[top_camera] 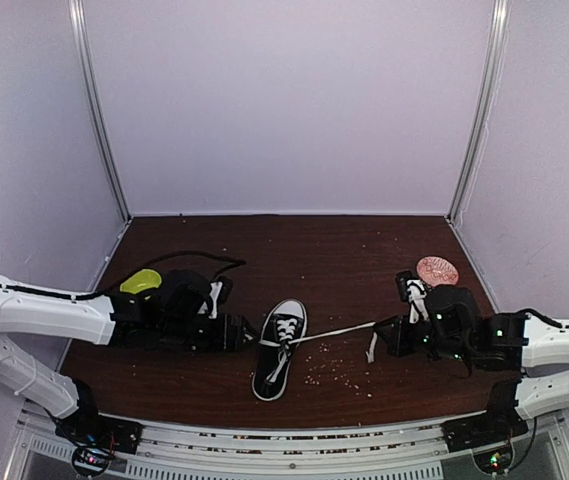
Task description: Tie the shoes
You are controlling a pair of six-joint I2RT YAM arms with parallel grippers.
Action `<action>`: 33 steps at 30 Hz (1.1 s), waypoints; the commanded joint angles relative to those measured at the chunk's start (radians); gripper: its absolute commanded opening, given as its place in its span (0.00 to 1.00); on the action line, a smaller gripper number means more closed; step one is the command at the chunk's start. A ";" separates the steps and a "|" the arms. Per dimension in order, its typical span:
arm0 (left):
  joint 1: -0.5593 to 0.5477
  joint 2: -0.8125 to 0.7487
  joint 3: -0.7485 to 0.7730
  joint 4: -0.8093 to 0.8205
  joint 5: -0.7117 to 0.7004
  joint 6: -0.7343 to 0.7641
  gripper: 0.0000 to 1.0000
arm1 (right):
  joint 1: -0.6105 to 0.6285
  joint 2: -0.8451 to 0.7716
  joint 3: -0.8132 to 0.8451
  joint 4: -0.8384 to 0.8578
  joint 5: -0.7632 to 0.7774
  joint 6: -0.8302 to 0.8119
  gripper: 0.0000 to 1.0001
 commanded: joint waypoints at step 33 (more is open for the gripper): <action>0.679 -0.259 0.350 -0.671 -0.209 0.729 0.89 | 0.149 1.199 1.330 -0.413 -0.094 -0.285 0.50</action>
